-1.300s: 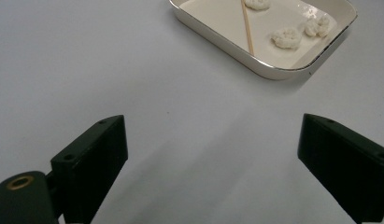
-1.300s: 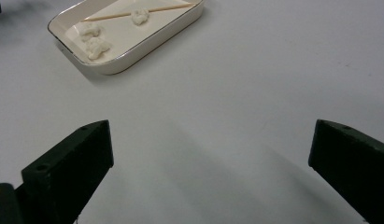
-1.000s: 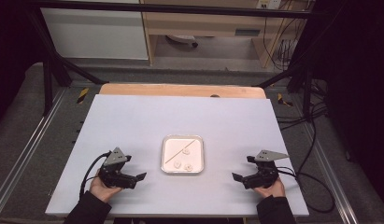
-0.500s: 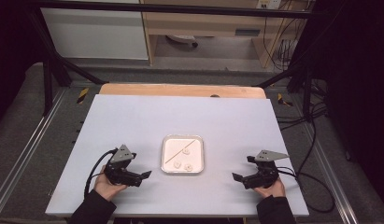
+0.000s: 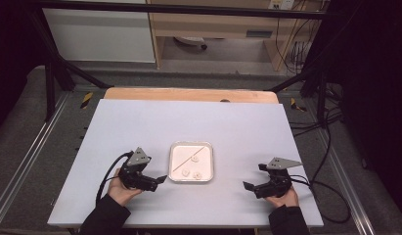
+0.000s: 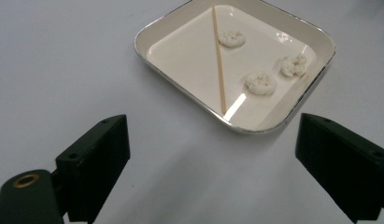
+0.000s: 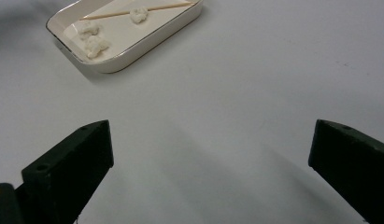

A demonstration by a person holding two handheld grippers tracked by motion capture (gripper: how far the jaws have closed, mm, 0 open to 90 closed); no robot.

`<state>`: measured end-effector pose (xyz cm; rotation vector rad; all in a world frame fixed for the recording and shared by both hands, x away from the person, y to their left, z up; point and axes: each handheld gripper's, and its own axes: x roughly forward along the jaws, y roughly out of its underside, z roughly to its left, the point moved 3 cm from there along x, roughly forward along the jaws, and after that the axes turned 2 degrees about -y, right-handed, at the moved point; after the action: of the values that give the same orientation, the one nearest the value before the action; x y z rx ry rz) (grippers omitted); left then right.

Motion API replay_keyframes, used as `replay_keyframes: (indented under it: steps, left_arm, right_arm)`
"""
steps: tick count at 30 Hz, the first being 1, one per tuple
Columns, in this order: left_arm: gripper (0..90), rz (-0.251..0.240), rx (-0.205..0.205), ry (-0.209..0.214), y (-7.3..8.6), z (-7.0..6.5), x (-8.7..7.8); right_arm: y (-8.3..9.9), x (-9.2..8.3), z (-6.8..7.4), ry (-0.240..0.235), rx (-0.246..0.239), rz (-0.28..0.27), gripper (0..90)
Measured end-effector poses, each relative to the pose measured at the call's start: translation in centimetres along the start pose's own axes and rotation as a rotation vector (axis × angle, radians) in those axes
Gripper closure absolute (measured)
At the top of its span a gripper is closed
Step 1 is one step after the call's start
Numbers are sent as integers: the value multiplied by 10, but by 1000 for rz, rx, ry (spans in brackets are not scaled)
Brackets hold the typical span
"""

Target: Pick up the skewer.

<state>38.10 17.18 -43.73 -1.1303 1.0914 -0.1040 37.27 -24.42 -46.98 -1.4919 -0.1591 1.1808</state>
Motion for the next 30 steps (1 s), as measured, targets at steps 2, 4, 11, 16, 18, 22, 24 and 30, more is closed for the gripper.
replay_keyframes:
  steps: [2, 4, 11, 16, 18, 22, 24, 30]
  left_arm:
    - [103, 6, 5, -1, -2, -1, 3]
    - [103, 13, 13, -3, -4, -2, 5]
    - [110, 24, 14, 0, -12, -5, 12]
    - [125, 36, 14, -1, -17, -7, 19]
    - [129, 45, 20, -3, -19, -8, 21]
    - [140, 55, 22, -1, -23, -9, 27]
    - [148, 58, 22, -3, -25, -10, 29]
    - [170, 67, 27, -3, -31, -13, 37]
  right_arm:
    - [0, 0, 0, 1, 0, -1, 7]
    - [0, 0, 0, -1, 3, 1, 7]
    - [0, 0, 0, 0, 0, 2, 7]
    - [0, 1, 0, 0, -1, 3, 8]
    - [0, 1, 0, -1, 0, 4, 8]
    - [0, 1, 0, -1, 0, 4, 8]
    - [0, 1, 0, -1, 1, 4, 8]
    - [0, 1, 0, -2, 0, 5, 8]
